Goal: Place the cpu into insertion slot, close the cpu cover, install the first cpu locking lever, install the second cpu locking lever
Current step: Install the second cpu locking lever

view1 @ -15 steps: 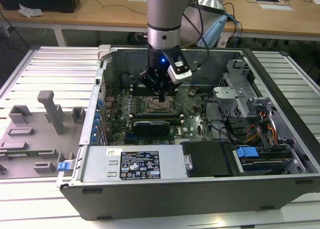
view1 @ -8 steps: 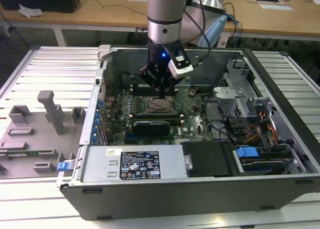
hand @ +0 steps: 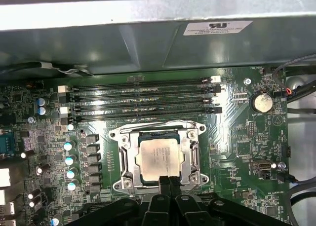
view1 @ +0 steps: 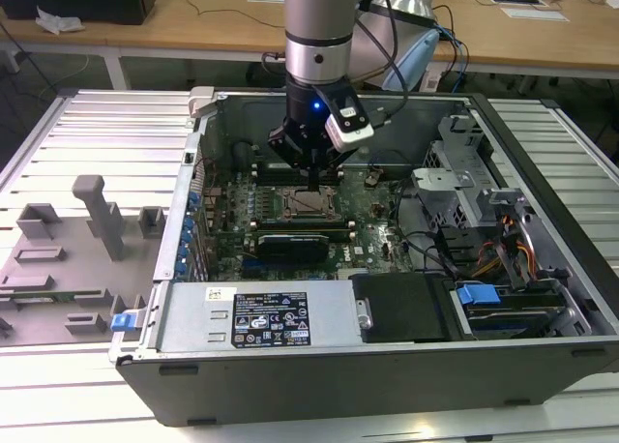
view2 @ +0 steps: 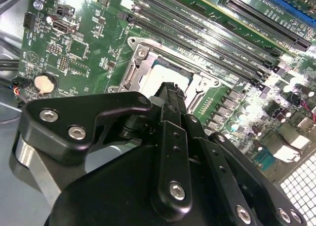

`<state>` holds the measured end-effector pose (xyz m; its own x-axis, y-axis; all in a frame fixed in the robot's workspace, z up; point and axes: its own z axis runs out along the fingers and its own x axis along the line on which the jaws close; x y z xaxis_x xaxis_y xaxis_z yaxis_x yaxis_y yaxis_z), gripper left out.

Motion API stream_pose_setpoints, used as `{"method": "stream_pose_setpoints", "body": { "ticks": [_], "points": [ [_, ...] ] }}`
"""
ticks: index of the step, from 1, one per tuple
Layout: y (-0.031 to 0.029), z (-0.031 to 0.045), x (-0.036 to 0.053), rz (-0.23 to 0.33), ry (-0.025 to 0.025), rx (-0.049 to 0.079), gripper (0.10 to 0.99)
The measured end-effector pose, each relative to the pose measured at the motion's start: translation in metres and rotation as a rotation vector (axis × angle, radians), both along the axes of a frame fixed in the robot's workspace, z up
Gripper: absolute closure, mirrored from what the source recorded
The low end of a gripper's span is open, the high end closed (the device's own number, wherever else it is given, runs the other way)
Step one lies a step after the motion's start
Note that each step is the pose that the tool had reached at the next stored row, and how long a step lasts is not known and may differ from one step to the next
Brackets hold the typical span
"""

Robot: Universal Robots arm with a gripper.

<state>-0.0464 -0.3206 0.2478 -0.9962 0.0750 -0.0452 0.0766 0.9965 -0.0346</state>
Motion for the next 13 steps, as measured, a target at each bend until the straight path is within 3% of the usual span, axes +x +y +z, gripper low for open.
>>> {"method": "stream_pose_setpoints", "body": {
  "ticks": [5,10,13],
  "points": [
    [-0.0012,0.0004,0.0,0.0,0.0001,0.0,0.98],
    [-0.0196,0.0002,0.0,0.0,0.0,0.0,0.98],
    [-0.024,-0.001,-0.0026,0.0,-0.0001,0.0,0.98]
  ]
}}
